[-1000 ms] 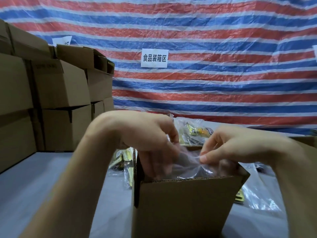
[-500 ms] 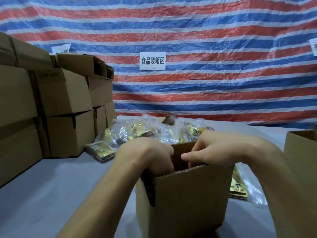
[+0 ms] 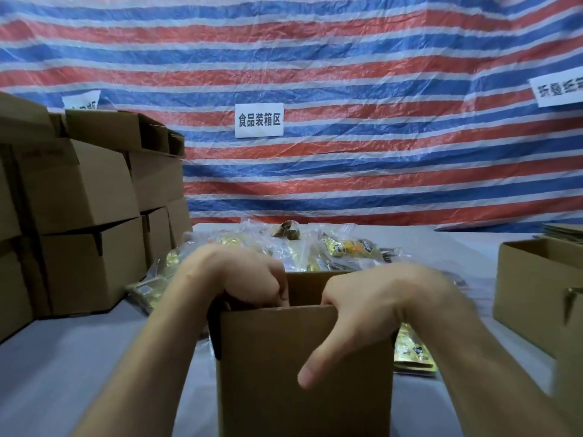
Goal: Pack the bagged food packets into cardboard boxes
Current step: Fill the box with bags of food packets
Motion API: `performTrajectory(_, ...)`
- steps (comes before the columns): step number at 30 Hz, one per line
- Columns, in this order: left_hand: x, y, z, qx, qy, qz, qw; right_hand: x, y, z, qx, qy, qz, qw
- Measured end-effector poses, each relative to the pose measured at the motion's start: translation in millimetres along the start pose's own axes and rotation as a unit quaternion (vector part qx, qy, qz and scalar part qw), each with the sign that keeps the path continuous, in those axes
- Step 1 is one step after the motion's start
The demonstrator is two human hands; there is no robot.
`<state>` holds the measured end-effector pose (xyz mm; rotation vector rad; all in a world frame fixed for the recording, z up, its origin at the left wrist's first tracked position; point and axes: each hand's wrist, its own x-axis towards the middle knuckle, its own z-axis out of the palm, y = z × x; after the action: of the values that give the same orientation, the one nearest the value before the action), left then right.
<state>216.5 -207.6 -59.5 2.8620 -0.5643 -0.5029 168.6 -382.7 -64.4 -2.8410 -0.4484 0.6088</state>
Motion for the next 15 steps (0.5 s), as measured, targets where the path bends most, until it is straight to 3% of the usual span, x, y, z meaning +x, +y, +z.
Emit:
performTrajectory(7,-1.0,6.3,5.7,0.039,0.074,-0.02,0.996,6.2,-0.2,2.9,0.009,-0.005,-0.008,1.0)
performTrajectory(10,-18.0,15.9,2.7,-0.019,0.141,0.079,0.987,6.0,-1.8,5.2,0.01,0.006,0.005,1.0)
performTrajectory(12,-33.0,21.9,-1.0,-0.044,0.134,0.154,0.978,4.9,-3.4,5.9,0.007,0.003,0.006,1.0)
performTrajectory(15,-40.1,24.6,1.1,0.022,0.087,0.094,0.991,2.9,-4.1,6.1,-0.021,0.003,0.015,1.0)
